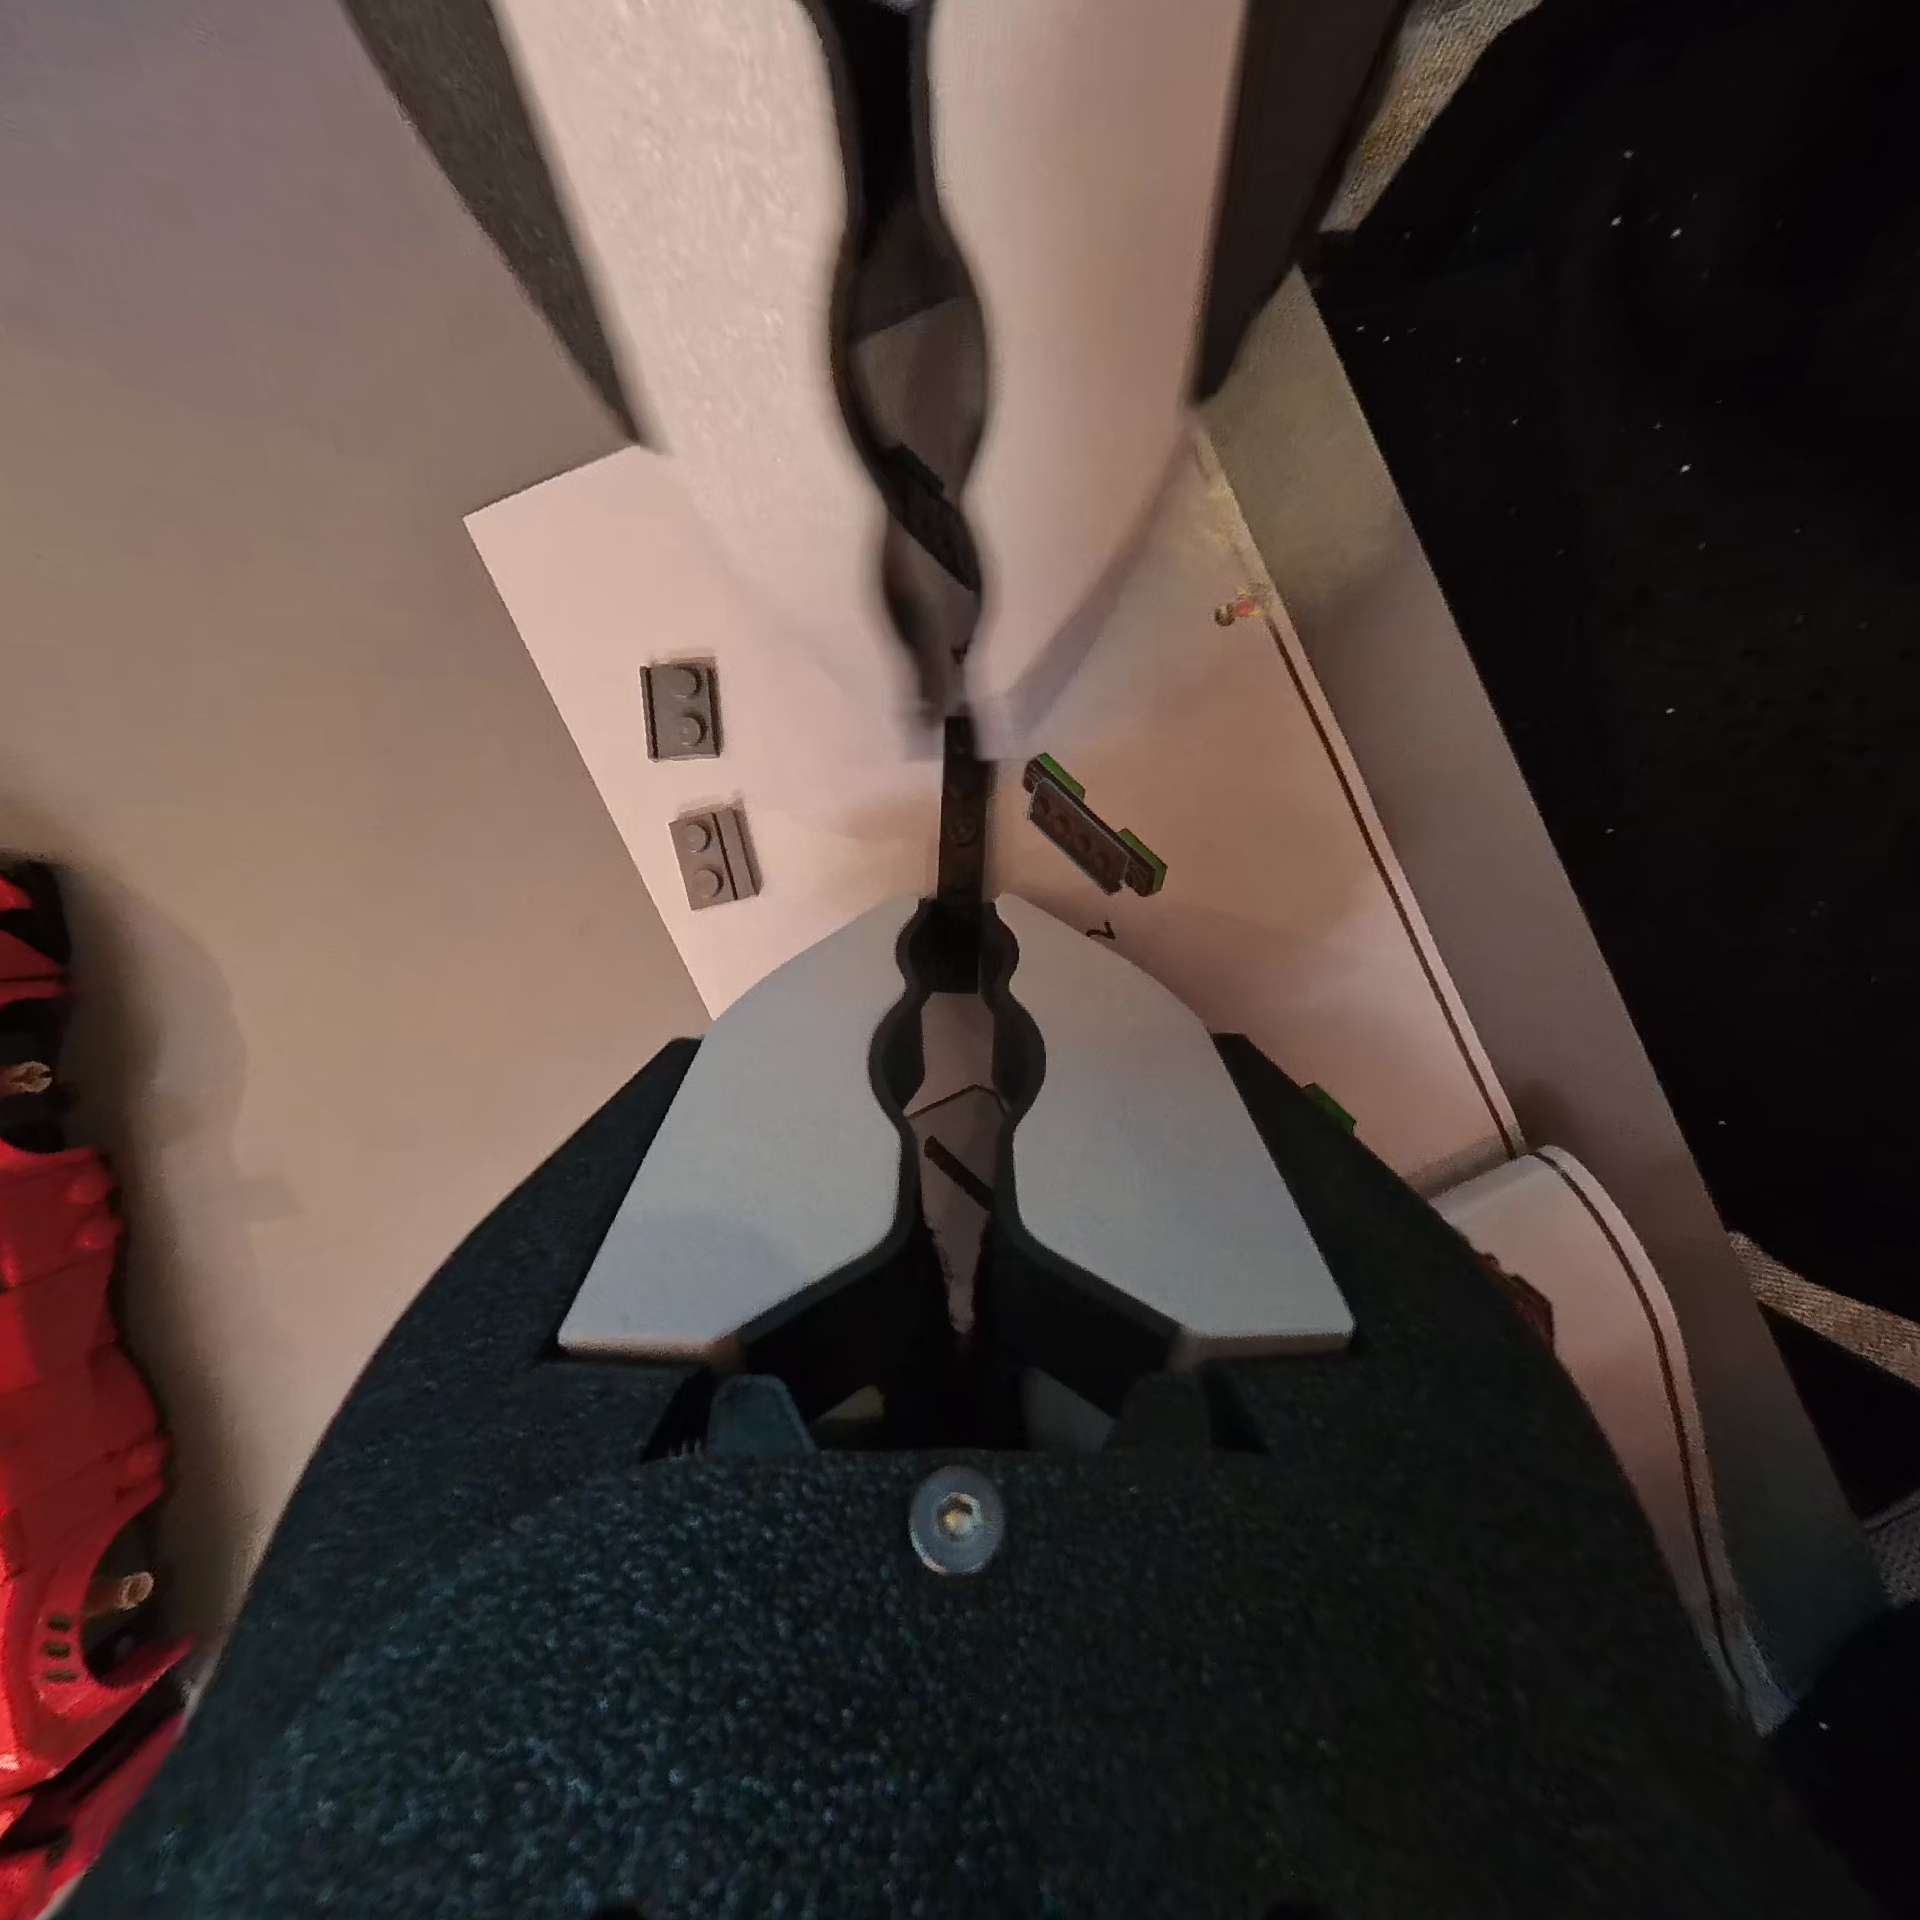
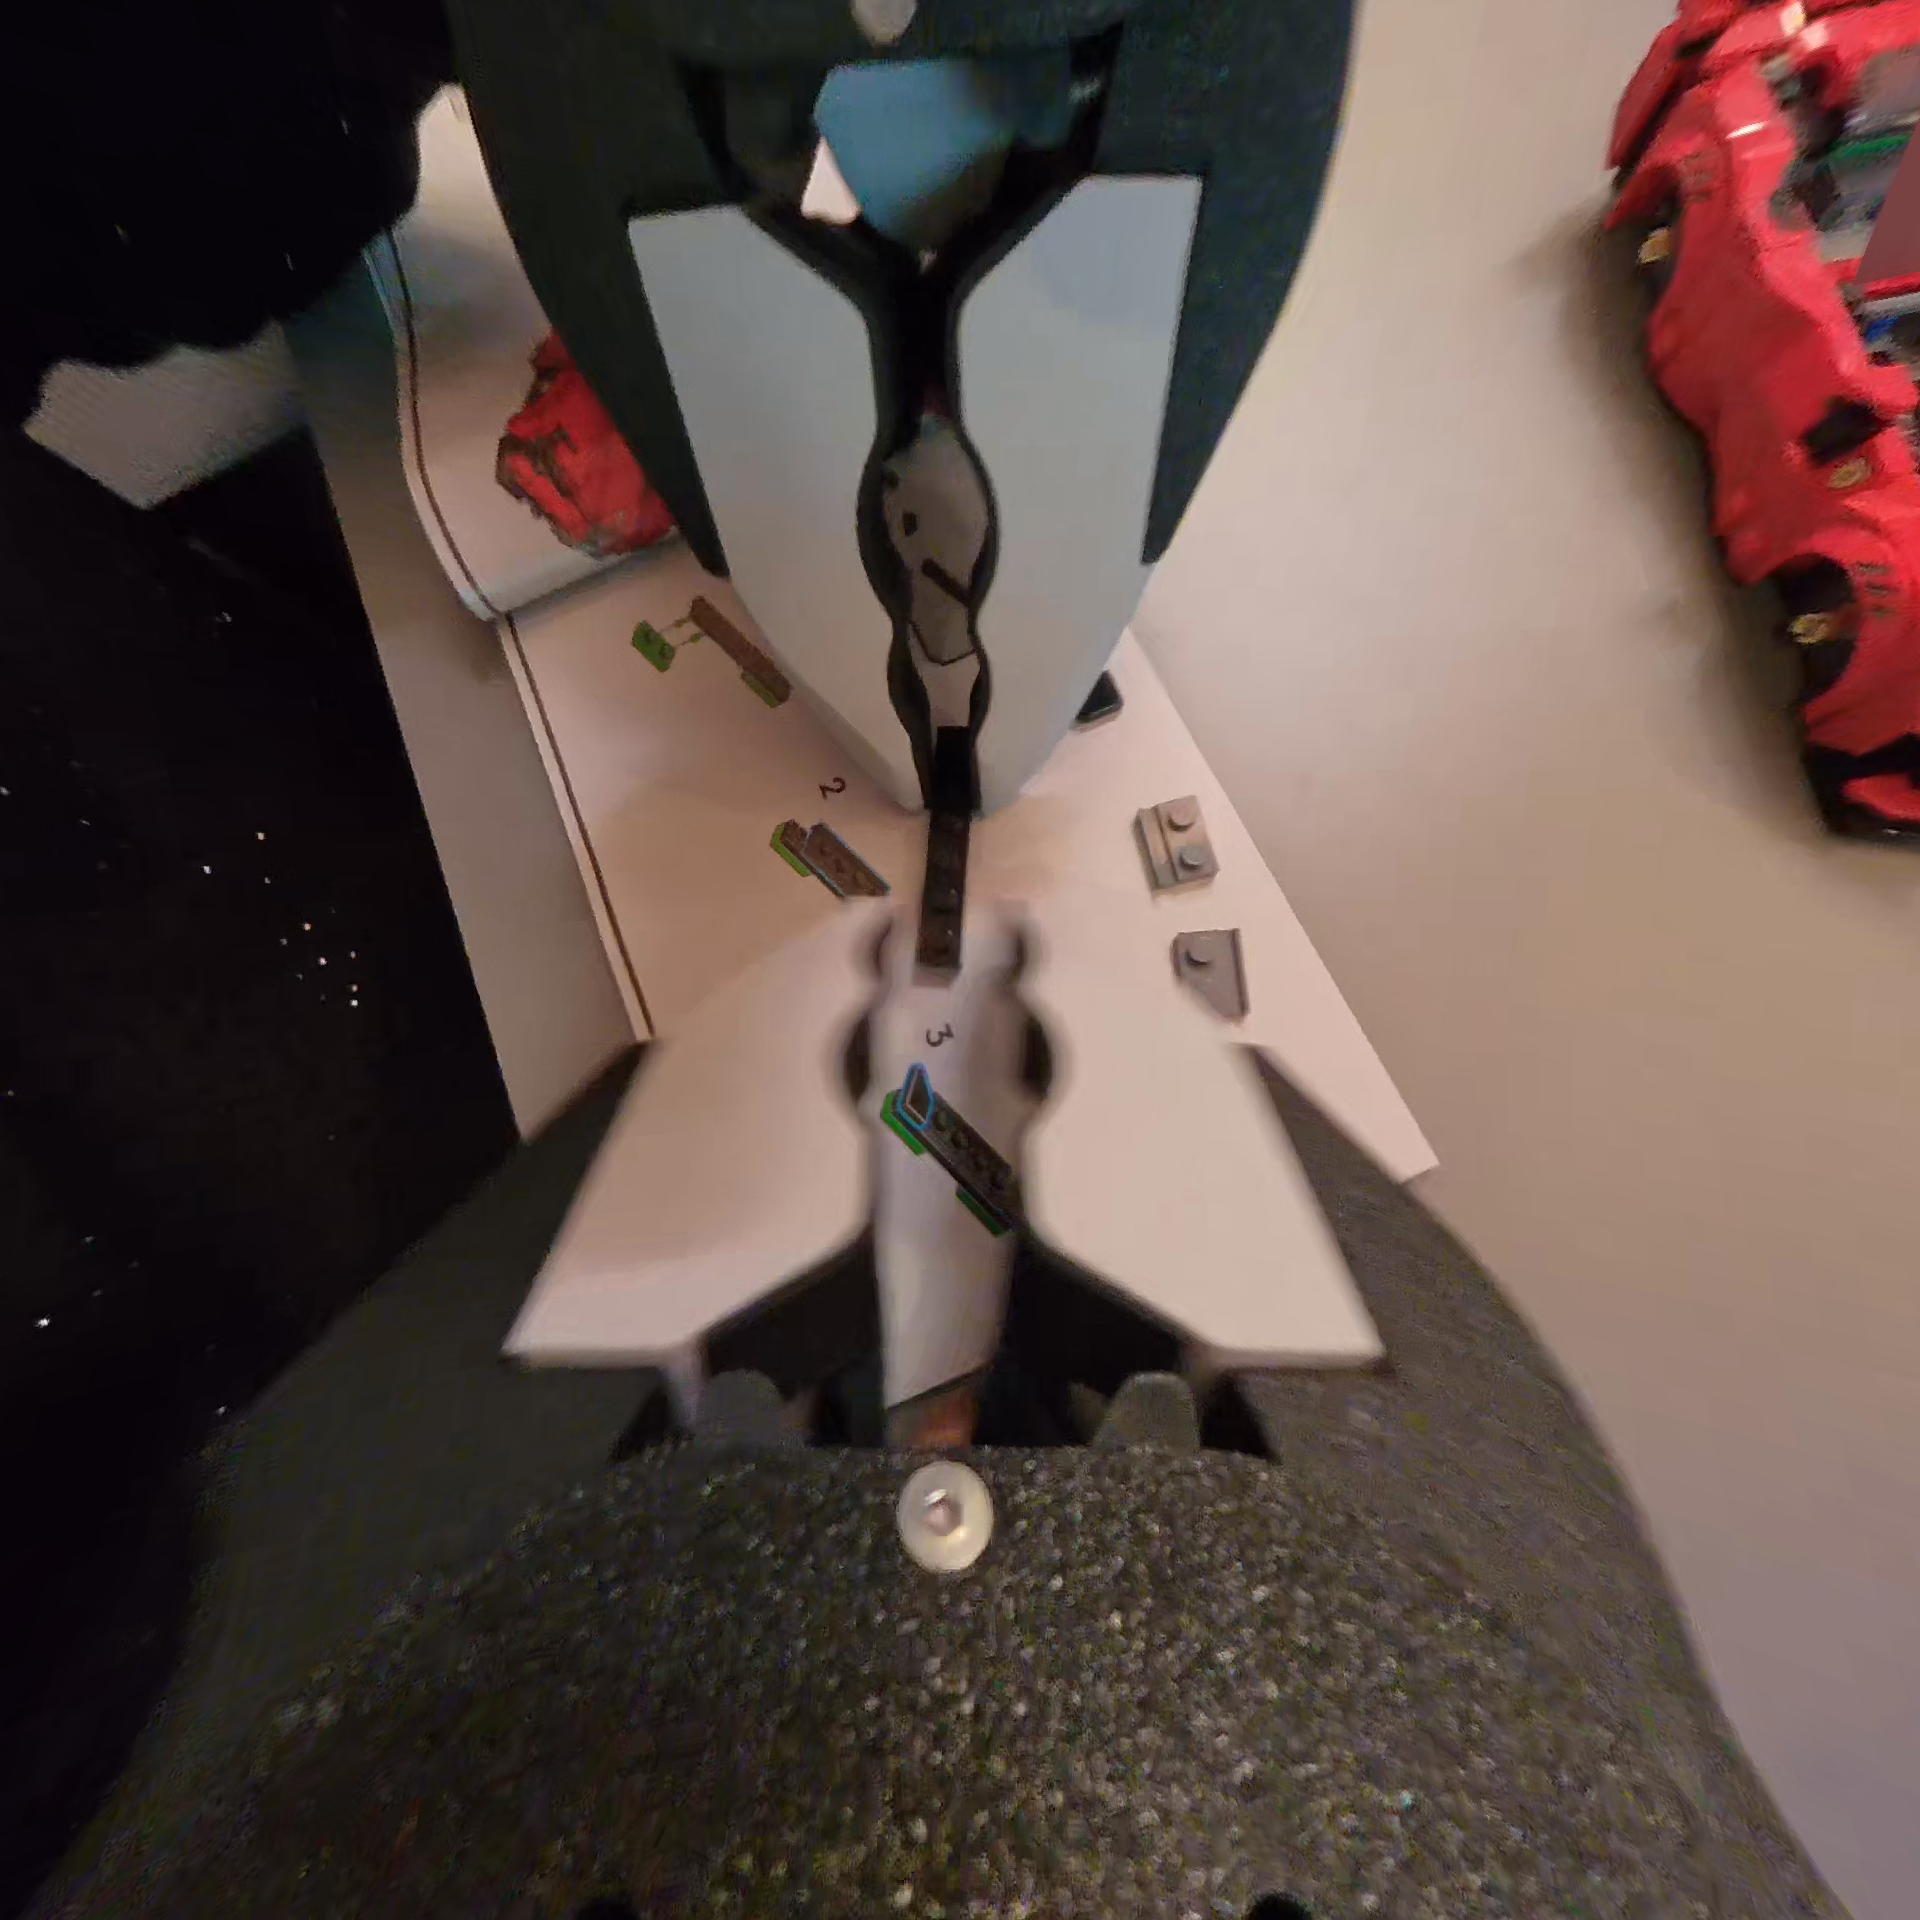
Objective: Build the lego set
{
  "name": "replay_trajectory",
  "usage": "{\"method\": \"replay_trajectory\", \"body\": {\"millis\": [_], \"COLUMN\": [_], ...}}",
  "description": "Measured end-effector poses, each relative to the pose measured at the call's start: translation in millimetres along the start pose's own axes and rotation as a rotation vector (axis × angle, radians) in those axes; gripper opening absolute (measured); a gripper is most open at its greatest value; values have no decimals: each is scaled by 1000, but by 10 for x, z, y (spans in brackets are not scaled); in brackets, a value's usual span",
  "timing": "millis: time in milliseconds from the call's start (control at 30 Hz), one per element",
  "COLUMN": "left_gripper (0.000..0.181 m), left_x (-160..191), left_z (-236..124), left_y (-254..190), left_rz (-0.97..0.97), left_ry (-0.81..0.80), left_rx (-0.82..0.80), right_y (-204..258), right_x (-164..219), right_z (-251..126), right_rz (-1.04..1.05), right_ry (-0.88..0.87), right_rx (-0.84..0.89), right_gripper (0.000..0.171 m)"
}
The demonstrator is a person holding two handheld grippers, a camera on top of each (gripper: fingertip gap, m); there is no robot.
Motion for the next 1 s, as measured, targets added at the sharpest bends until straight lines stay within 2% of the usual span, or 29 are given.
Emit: {"method": "replay_trajectory", "body": {"millis": [67,100,300,367,433,533,633,800,900,1000], "left_gripper": [8,8,7,8,10,25,36,25,22,21], "left_x": [-2,-4,-13,-11,-4,-15,41,317,474,563], "left_z": [-1,0,3,3,-17,-142,-403,-926,-979,-884], "left_y": [-1,-1,2,-4,-11,-42,-73,-222,-416,-583], "left_rz": [-3,-6,-61,-79,-105,-151,-209,-356,-394,-450], "left_ry": [20,29,37,24,8,-64,-142,-270,-289,-312], "left_rx": [-13,-18,-35,-41,-55,-94,-212,-468,-522,-501], "right_y": [-13,-1,3,-15,-39,-70,-98,-162,-168,-137], "right_x": [2,7,54,55,73,74,44,23,40,76], "right_z": [-50,-56,84,96,75,28,-41,-141,-143,-139], "right_rz": [2,-15,-117,-141,-176,-228,-250,-274,-295,-312], "right_ry": [-16,-13,63,69,89,101,85,74,79,94], "right_rx": [10,12,43,33,14,-26,-72,-102,-114,-139], "right_gripper": [40,41,20,8,8,8,8,8,8,8]}}
Point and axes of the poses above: each gripper's, where its closed fingertips meet, z out along the fingers, x out of its underside, y = z × x across the jaws, the point moved 2 cm from there along -z, back along the fingers, and after that the axes turned 2 degrees about x, right-handed, at the moved point
